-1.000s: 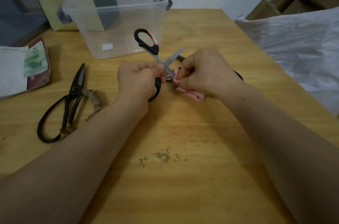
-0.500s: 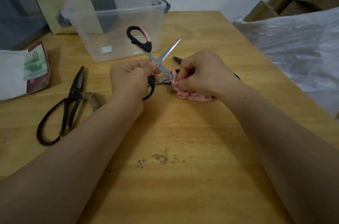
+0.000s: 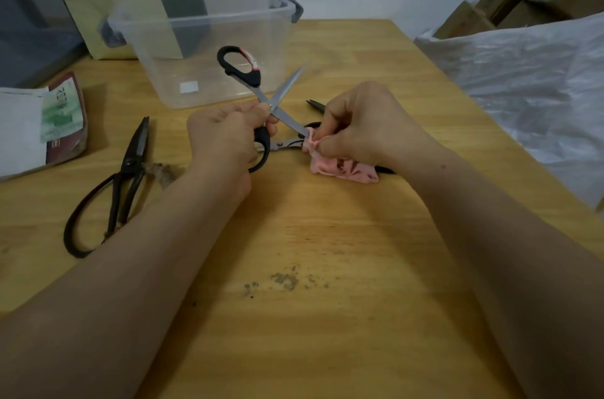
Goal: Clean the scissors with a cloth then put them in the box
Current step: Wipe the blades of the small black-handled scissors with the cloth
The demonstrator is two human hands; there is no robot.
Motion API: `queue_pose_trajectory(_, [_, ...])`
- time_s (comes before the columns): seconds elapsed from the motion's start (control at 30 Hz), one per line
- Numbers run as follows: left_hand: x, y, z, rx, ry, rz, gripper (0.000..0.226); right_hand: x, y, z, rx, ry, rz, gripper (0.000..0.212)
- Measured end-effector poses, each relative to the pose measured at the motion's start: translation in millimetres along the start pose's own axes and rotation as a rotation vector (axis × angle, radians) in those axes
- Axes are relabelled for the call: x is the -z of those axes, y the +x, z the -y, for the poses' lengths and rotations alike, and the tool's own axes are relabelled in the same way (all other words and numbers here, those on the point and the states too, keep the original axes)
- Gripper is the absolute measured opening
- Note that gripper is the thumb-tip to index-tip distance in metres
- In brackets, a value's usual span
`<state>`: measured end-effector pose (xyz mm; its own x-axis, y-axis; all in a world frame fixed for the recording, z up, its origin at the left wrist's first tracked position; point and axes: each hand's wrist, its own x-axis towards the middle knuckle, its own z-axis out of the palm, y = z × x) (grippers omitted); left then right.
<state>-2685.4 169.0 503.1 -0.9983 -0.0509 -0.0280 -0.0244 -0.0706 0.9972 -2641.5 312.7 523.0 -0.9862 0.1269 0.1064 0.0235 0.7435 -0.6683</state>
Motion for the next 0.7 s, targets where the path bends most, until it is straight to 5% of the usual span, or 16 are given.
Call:
queue_pose_trajectory(0.1, [10,8,-4,0.011,-0.042,-0.061,0.015,7,-3,-4,-0.061,-0.077,-0.020,0.021])
queue_pose_trajectory(0.27, [5,2,-1,-0.041,0.051,0.027,0.020,19,-2,-8,0.045,-0.114,-0.406,0.014])
queue_pose_trajectory(0.5, [-8,-13,1,-0.044,0.012,0.201,0.021,-9,-4,2,0.147,0.152,-0.217,0.011])
queue_pose_trajectory(0.7, [-10,-16,4,-0.014,-0.004,0.166,0.029,-20,4,-3,0.088,0.172,-0.226,0.005])
